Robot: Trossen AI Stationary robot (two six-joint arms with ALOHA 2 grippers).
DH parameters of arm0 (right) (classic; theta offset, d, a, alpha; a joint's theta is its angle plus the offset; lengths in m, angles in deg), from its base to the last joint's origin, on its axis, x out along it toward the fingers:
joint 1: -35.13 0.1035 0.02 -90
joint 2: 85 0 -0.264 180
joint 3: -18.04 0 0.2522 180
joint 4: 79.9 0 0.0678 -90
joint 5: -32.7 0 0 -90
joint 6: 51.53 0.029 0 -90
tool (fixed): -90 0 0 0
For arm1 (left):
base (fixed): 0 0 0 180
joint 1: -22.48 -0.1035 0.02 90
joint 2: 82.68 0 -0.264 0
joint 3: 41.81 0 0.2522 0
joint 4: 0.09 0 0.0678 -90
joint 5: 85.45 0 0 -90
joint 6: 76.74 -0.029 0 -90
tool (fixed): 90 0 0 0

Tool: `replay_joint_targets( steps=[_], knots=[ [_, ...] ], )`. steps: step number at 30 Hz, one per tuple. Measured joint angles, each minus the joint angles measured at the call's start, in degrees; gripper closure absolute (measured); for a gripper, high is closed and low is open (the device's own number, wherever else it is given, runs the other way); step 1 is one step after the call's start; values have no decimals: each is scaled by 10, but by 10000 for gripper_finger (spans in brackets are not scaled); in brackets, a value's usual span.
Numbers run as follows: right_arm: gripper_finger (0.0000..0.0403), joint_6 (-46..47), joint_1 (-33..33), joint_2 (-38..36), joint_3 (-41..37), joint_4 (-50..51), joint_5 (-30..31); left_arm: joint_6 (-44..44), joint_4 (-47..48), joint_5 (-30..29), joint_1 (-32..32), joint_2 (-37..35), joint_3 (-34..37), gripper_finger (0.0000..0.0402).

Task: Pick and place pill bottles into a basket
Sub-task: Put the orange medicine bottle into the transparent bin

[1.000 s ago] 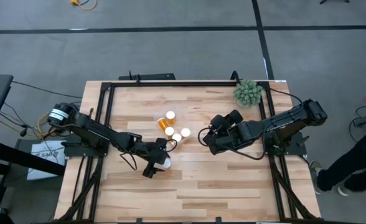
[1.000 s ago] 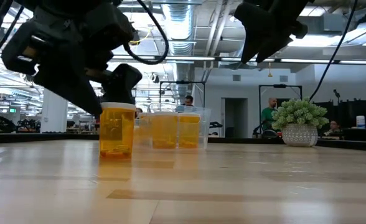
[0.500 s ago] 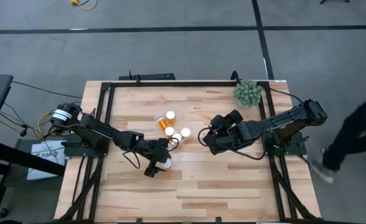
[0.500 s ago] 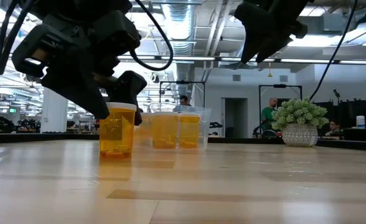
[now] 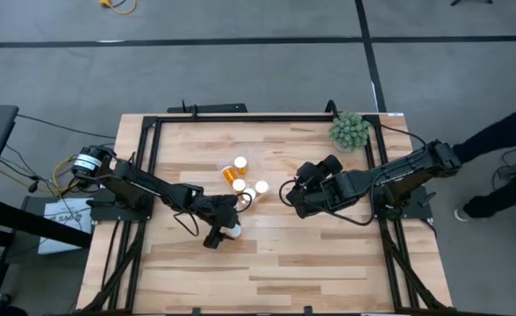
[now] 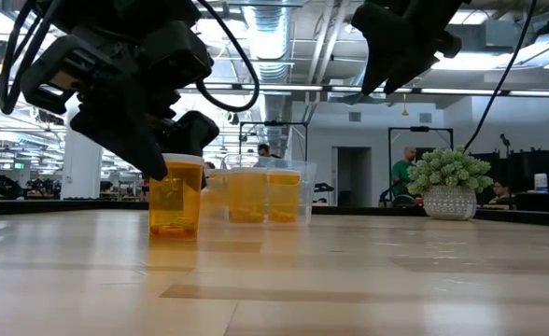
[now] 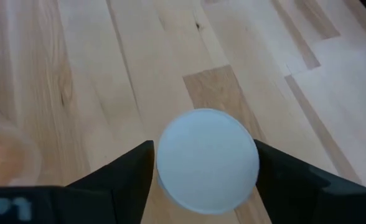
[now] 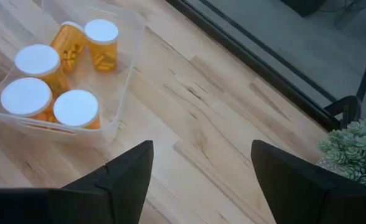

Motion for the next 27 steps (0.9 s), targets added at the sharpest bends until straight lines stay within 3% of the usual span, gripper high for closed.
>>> replay_joint_targets(
  steps=[14,27],
  knots=[
    [138,0,0,0,0,0,-2,0,-1,3,0,0,0,198],
    [138,0,1,0,0,0,-2,0,-1,3,0,0,0,195]
  ],
)
